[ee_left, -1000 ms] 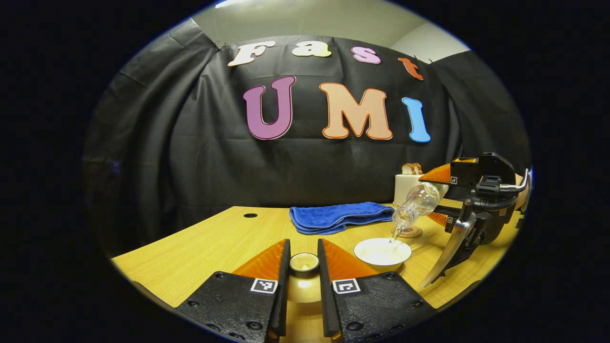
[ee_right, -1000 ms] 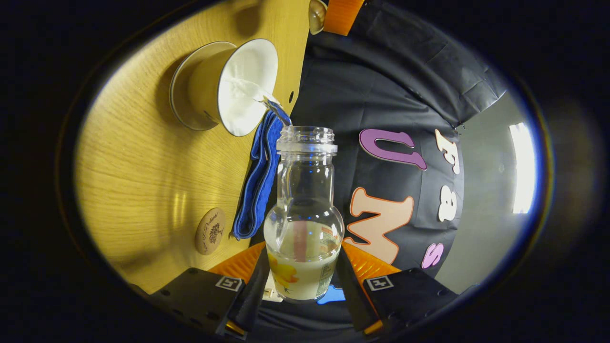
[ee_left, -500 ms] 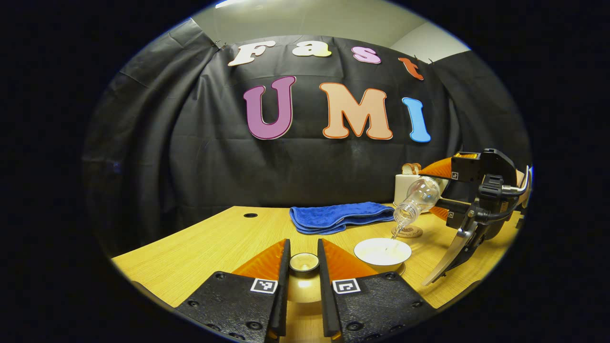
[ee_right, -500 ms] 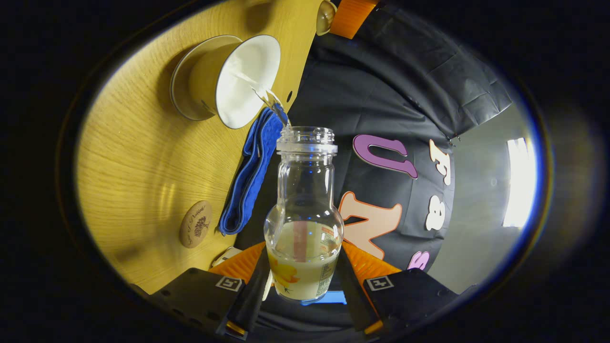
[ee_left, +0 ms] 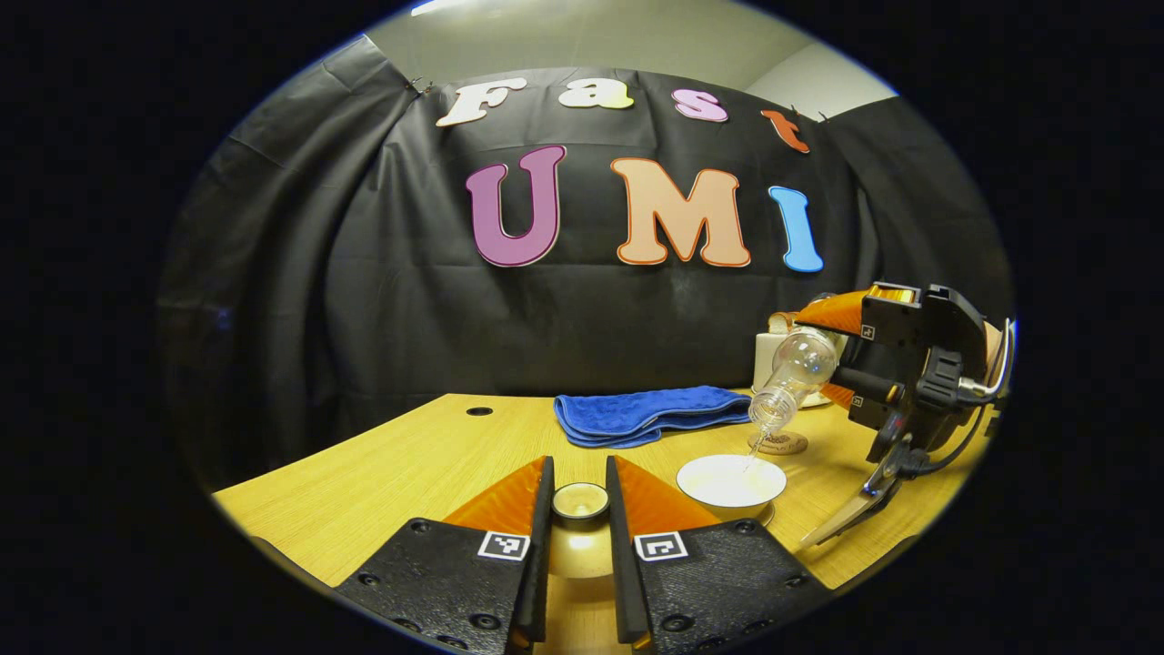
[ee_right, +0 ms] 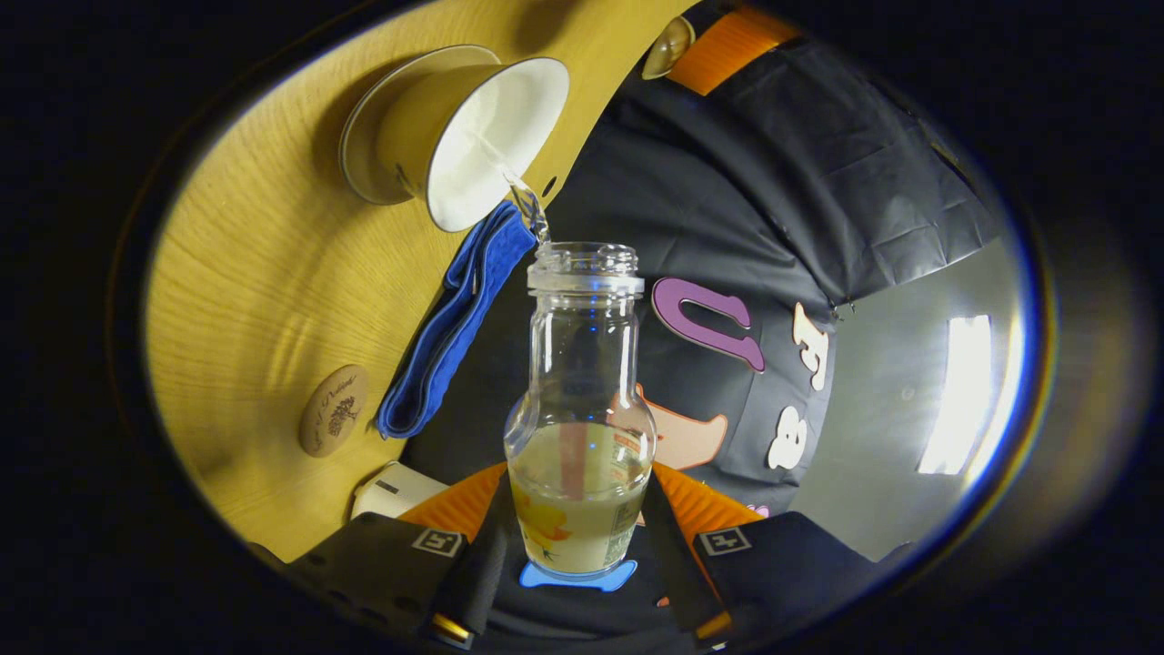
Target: Open the teacup lid with one hand, grasp the water bottle and pour water into the teacup with the other hand; after pouring, place the water bottle on the coaster and then close the teacup lid.
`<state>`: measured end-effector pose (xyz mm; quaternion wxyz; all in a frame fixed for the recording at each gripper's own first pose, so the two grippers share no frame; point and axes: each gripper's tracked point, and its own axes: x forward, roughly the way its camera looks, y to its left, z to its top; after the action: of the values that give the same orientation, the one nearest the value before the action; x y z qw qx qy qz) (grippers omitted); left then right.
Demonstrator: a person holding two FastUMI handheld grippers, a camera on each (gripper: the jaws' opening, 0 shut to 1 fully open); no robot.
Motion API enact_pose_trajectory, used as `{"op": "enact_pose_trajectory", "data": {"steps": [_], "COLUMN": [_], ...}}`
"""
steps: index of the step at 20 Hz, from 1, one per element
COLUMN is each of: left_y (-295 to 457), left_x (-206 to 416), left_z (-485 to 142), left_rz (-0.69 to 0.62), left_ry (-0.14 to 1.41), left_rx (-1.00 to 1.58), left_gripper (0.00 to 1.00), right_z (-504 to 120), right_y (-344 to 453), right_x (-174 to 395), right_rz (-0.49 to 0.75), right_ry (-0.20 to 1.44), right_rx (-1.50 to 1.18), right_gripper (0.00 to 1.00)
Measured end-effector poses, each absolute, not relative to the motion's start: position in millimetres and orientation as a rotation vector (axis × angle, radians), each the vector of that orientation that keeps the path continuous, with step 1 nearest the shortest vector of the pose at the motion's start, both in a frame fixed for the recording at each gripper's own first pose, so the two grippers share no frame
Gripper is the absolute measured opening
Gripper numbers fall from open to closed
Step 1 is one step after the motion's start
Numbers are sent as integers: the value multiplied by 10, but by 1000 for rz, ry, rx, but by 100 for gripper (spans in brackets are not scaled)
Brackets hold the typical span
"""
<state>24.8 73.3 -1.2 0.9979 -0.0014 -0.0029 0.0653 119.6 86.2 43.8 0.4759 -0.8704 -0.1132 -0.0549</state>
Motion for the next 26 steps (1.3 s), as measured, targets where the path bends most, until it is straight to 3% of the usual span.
{"op": "enact_pose_trajectory", "data": {"steps": [6,14,20,26], "left_y": [728,734,737,735], "left_x": [250,252,249,245], "left_z": [-17,-11,-7,-4], "left_rz": [130,130,130,130], "left_ry": [-6,-6,-6,-7], "left_rx": [-2,-2,-1,-1], "left_gripper": [27,27,27,27], "right_z": [517,441,270,270], "right_y": [954,908,562,374], "right_x": [1206,1223,1218,1140], "right_rz": [-157,-126,-91,-72], "right_ry": [-372,-333,-130,-50], "right_rx": [-2201,-2145,-1766,-1351], "right_gripper": [78,77,81,80]}}
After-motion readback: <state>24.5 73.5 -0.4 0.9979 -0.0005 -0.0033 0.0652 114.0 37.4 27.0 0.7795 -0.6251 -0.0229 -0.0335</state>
